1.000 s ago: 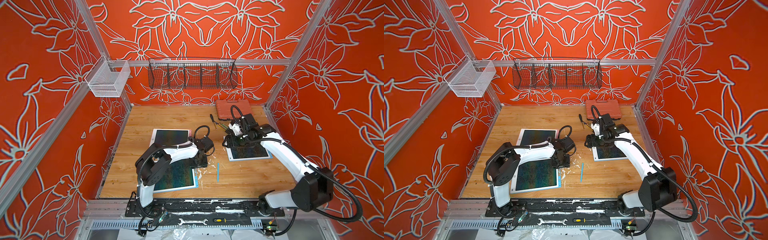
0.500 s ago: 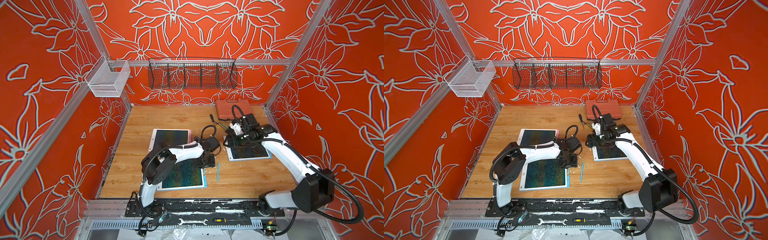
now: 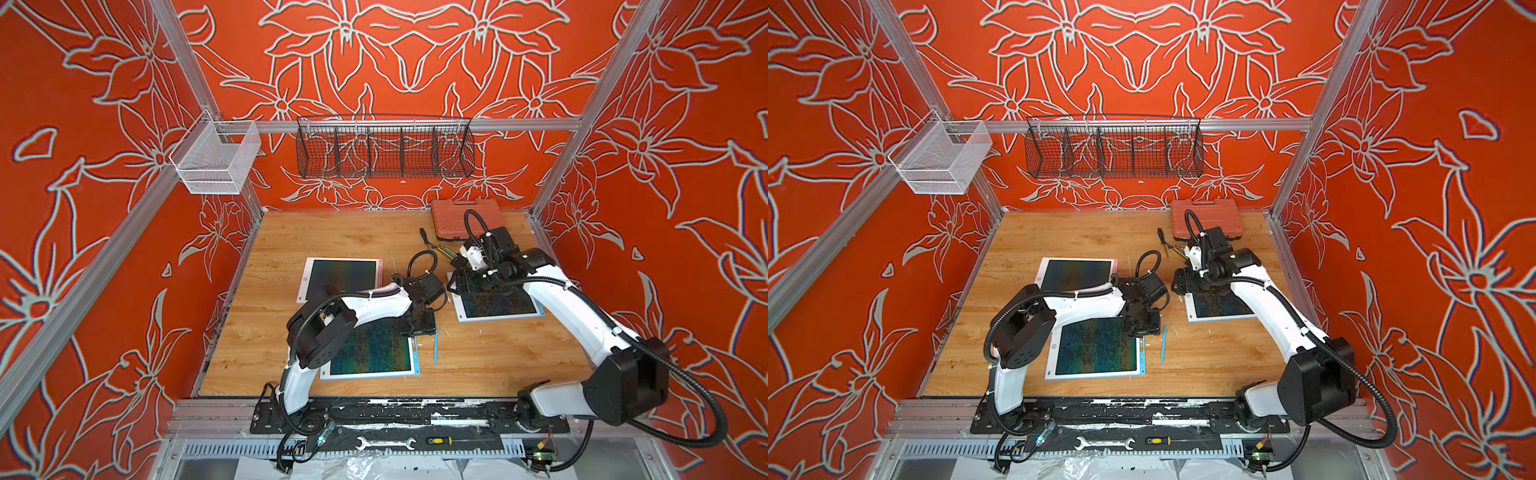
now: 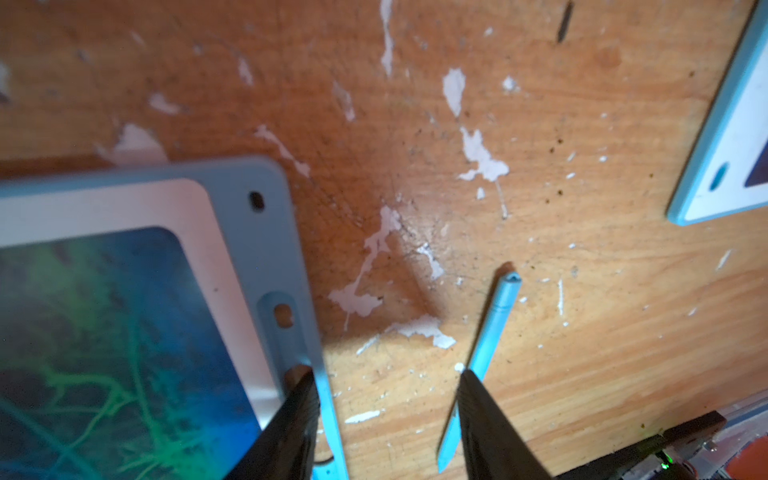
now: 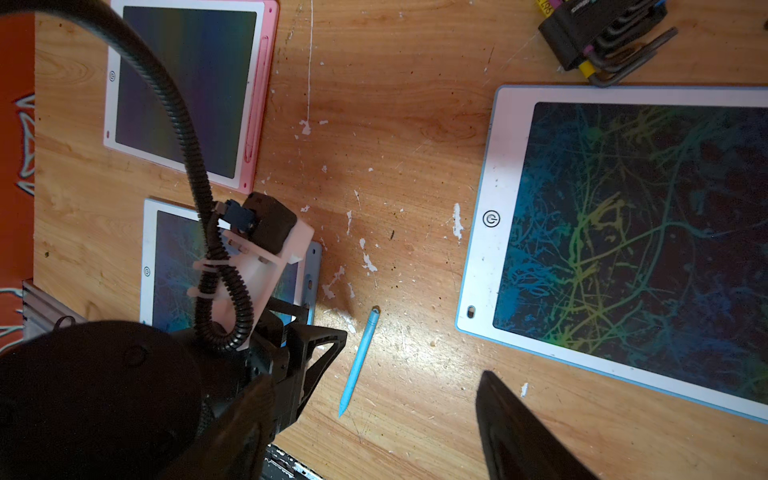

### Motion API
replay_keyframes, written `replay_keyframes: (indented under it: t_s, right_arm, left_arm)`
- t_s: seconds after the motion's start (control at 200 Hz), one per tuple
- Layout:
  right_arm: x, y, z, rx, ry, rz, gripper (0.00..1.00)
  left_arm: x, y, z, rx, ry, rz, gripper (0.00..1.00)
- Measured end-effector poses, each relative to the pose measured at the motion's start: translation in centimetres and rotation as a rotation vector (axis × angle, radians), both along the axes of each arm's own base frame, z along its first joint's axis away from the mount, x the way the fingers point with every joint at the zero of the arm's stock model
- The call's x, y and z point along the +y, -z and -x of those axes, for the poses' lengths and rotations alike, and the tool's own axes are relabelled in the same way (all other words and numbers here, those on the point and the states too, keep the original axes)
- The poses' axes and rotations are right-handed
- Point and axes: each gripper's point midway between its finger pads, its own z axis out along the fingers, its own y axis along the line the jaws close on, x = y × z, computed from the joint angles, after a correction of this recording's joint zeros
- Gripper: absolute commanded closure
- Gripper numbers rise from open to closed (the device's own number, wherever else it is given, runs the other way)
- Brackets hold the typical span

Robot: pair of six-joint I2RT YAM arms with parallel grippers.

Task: Place the stylus back onto the writing tablet
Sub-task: Move the writing tablet to the center of the board.

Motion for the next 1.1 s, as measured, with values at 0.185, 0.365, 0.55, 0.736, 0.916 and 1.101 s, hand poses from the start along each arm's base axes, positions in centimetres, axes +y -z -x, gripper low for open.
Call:
replay_keyframes:
  t_s: [0.185, 0.365, 0.55, 0.736, 0.916, 1.101]
  right_arm:
    - [0.0, 0.0, 0.0, 0.0, 0.0, 0.0, 0.22]
    - [0.0, 0.0, 0.0, 0.0, 0.0, 0.0, 0.22]
    - [0.0, 0.0, 0.0, 0.0, 0.0, 0.0, 0.22]
    - [0.0, 0.0, 0.0, 0.0, 0.0, 0.0, 0.22]
    - [0.0, -0.2, 0.1, -0.005, 0.001, -0.002, 0.22]
    - [0.0, -0.3, 0.2, -0.008, 0.0, -0.005, 0.22]
  left_arm:
    - [-0.1, -0.1, -0.1, -0.003, -0.002, 0.002, 0.42]
    - [0.1, -0.2, -0.2, -0.013, -0.004, -0.004, 0.41]
    - [0.8, -1.0, -0.3, -0.048, 0.01, -0.031, 0.4]
    - [1.7, -3.3, -0.8, -0.099, 0.011, -0.034, 0.38]
    - [4.6, -5.4, -1.4, -0.14, -0.036, -0.02, 0.3]
    - [12.3, -6.0, -1.8, -0.145, -0.199, -0.025, 0.19]
